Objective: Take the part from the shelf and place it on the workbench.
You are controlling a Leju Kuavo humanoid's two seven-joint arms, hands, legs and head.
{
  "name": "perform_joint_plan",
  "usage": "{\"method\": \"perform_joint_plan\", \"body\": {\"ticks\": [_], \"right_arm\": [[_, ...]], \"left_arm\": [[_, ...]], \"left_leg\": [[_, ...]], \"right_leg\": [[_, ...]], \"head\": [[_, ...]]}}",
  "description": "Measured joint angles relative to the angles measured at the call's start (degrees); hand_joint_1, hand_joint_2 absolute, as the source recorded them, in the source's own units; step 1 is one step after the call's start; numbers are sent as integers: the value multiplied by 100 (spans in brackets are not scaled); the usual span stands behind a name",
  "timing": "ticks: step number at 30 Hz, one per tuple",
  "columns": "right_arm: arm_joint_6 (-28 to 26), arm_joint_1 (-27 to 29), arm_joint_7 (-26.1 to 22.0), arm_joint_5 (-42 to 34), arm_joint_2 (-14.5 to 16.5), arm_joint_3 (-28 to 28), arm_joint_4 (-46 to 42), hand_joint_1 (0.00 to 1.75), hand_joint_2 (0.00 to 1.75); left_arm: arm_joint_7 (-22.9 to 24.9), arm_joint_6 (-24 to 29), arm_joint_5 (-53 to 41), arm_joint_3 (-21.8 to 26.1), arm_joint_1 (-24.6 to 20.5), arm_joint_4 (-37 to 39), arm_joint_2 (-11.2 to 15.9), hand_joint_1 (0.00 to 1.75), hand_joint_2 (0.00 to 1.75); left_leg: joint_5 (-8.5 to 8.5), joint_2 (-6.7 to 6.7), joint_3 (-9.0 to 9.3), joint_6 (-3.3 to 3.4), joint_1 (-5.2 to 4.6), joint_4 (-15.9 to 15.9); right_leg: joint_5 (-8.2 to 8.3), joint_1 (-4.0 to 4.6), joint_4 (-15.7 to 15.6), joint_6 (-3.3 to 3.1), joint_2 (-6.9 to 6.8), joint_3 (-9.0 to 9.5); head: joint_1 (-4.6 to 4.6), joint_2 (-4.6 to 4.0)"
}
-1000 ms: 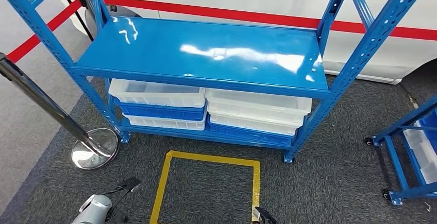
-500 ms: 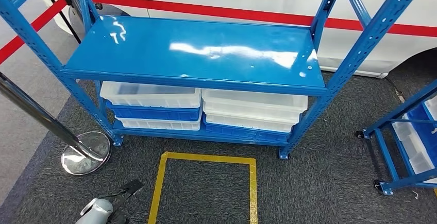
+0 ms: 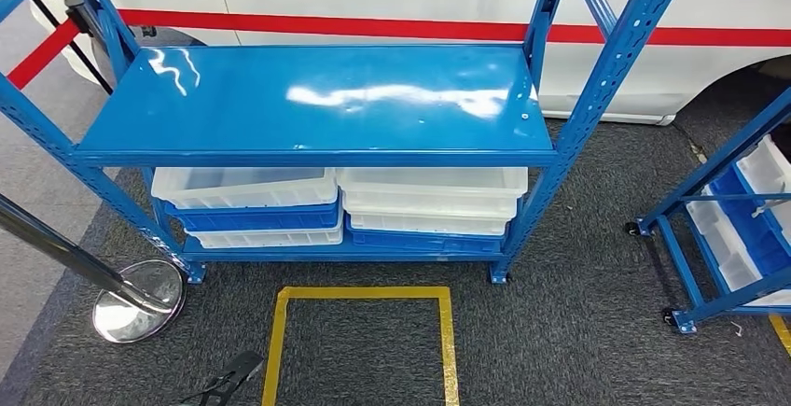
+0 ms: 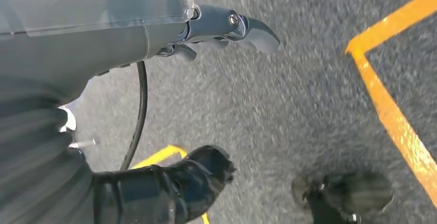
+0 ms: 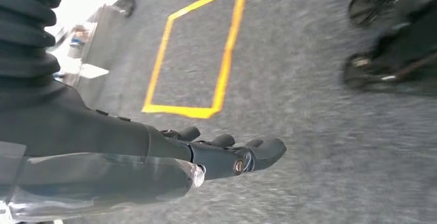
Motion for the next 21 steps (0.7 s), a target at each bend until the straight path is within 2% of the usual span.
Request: {"method": "perform_joint_plan", "body": {"ticks": [2, 6, 13, 15, 18, 21], "right_arm": [[-60, -24, 19, -192, -2, 104, -137, 0, 0], [-186, 16, 56, -608, -11, 320, -272, 0, 0], [-421, 280, 117, -1356, -13, 700, -389, 0, 0], [-482, 336, 138, -1568, -13, 795, -409, 0, 0], [-571, 399, 160, -1871, -12, 927, -437, 0, 0], [-649, 451, 172, -2133, -11, 1030, -459, 0, 0]], "left_arm": [[-55, 72, 279, -145, 148, 20, 1, 0, 0], [-178, 228, 890, -430, 362, 17, 3, 0, 0], [-406, 514, 2005, -991, 563, -127, 27, 0, 0], [-468, 592, 2316, -1129, 618, -182, 36, 0, 0], [-559, 705, 2769, -1297, 698, -264, 43, 0, 0], [-638, 802, 3152, -1429, 767, -336, 48, 0, 0]], "left_leg": [[41, -12, 108, 49, -15, -257], [54, -32, 115, 83, -30, -284], [35, -36, 118, 129, -36, -282], [34, -36, 118, 133, -38, -281], [32, -36, 120, 135, -41, -279], [31, -36, 122, 136, -41, -279]], "right_leg": [[-44, 23, 63, 39, 6, -31], [-49, 31, 60, -41, -6, -30], [-37, 29, 13, -19, -8, 6], [-39, 28, 10, -2, -9, 7], [-43, 21, 6, 60, -10, 7], [-44, 20, 6, 70, -10, 5]], "head": [[4, 0], [7, 0], [8, 0], [8, 0], [7, 0], [6, 0]]}}
